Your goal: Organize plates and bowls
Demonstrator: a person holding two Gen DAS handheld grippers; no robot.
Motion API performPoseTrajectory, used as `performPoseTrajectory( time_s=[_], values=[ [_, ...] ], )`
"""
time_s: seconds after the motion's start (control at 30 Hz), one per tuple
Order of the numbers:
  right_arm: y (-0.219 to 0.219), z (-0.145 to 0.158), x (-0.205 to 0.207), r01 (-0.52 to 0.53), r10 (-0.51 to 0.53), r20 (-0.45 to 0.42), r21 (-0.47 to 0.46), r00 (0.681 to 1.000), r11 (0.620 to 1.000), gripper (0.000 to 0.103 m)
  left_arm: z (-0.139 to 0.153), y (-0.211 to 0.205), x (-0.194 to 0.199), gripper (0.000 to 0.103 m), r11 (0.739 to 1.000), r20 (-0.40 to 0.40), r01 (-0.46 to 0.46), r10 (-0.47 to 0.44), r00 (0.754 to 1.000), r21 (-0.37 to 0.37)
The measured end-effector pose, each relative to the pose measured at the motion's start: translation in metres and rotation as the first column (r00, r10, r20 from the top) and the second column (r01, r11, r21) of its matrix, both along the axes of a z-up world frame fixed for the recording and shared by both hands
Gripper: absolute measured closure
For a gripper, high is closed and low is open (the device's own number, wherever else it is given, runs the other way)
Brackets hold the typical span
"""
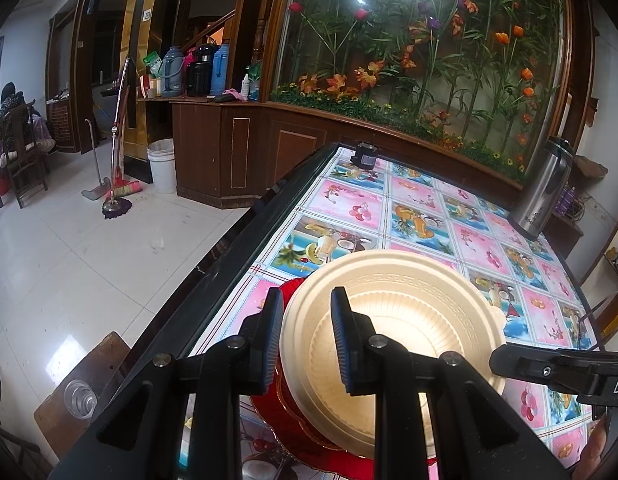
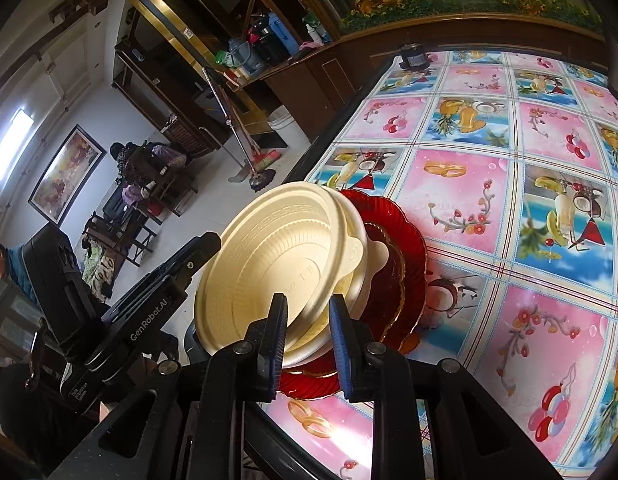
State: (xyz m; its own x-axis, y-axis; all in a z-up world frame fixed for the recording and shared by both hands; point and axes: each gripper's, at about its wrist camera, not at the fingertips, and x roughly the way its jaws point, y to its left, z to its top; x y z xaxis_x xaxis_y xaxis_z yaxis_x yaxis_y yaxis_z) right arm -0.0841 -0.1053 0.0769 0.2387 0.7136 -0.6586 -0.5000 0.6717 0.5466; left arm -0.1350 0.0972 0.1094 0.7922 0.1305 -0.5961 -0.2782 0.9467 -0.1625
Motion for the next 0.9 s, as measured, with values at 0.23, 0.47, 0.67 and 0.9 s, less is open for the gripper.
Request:
performPoseTrajectory(
  time_s=[0.23,0.47,0.67,0.9],
  values=[
    [-0.002,0.001,-0.001,0.003,-0.003,0.001,0.004,1.000,1.000,0.079,0.000,0.000,0.000,0.081,1.000,-0.002,0.001,-0.001,1.000,0.001],
    [-0.004,0.001,-0.002,-0.002,0.002,-0.006,0.002,1.000,1.000,0.078,0.000,0.000,0.000,0.080,1.000,0.000,0.000,0.000,1.000,0.001],
    [-0.007,0.000,-0.003,0.001,-0.001,-0.005,0.004,1.000,1.000,0.072,-0.001,0.001,-0.001,0.078,1.000,-0.001,0.002,-0.002,1.000,-0.001],
    [-0.011,0.003,-0.003,0.011,-0.011,0.005,0.007,1.000,1.000,0.065,-0.001,0.001,0.000,0.078,1.000,-0.001,0.003,-0.003,1.000,0.000]
  ],
)
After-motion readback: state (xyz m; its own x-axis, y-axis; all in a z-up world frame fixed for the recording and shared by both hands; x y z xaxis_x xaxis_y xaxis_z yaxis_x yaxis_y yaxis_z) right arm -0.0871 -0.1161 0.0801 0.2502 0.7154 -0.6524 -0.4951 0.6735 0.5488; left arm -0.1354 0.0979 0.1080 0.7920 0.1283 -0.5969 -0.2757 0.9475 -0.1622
